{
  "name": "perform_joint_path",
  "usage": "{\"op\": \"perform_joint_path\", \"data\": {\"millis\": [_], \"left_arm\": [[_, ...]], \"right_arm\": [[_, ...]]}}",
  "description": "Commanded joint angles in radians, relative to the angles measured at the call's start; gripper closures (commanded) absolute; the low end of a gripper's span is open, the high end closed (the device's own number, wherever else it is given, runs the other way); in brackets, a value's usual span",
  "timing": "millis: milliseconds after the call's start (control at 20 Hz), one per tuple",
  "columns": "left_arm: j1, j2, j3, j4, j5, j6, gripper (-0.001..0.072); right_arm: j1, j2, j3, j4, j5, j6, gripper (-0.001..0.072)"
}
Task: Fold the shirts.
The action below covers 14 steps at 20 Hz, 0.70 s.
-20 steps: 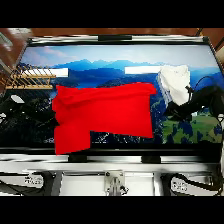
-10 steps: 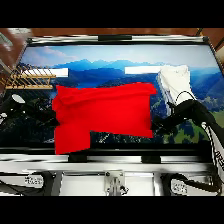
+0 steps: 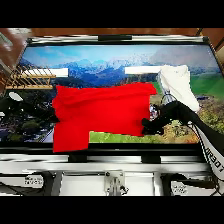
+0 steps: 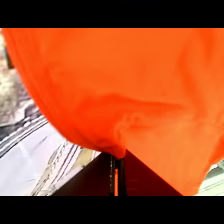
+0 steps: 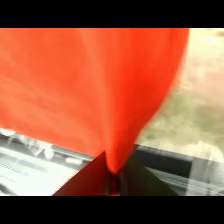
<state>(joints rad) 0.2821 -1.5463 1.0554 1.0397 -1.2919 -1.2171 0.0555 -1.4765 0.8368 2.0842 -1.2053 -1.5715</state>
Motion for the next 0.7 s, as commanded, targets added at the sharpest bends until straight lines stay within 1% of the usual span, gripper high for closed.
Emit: {"op": "perform_joint_path", "data": {"millis": [0, 150, 250, 300, 350, 500, 550, 600, 650], "left_arm": [[0.000, 0.014, 0.036, -0.024, -0.002, 0.005, 0.0677], [-0.005, 0.121, 0.126, -0.047, 0.028, 0.047, 0.0677], [-0.015, 0.245, 0.229, -0.140, 0.083, 0.141, 0.0677], [-0.021, 0.313, 0.290, -0.185, 0.127, 0.171, 0.0677], [-0.026, 0.384, 0.358, -0.218, 0.187, 0.175, 0.0677], [-0.031, 0.597, 0.568, -0.310, 0.429, 0.124, 0.0676], [-0.033, 0.667, 0.626, -0.336, 0.508, 0.120, 0.0676], [-0.033, 0.726, 0.670, -0.341, 0.566, 0.121, 0.0676], [-0.033, 0.781, 0.700, -0.341, 0.608, 0.121, 0.0676]], "right_arm": [[0.039, -0.005, 0.029, -0.016, 0.034, 0.012, 0.0642], [0.038, 0.094, 0.155, -0.026, 0.042, -0.065, 0.0643], [0.038, 0.198, 0.298, -0.025, 0.085, -0.166, 0.0643], [0.038, 0.254, 0.377, -0.033, 0.124, -0.200, 0.0643], [0.038, 0.318, 0.467, -0.060, 0.191, -0.210, 0.0643], [0.038, 0.507, 0.690, -0.145, 0.443, -0.222, 0.0643], [0.038, 0.558, 0.740, -0.163, 0.510, -0.222, 0.0643], [0.038, 0.610, 0.785, -0.176, 0.557, -0.221, 0.0643], [0.038, 0.651, 0.821, -0.181, 0.564, -0.221, 0.0643]]}}
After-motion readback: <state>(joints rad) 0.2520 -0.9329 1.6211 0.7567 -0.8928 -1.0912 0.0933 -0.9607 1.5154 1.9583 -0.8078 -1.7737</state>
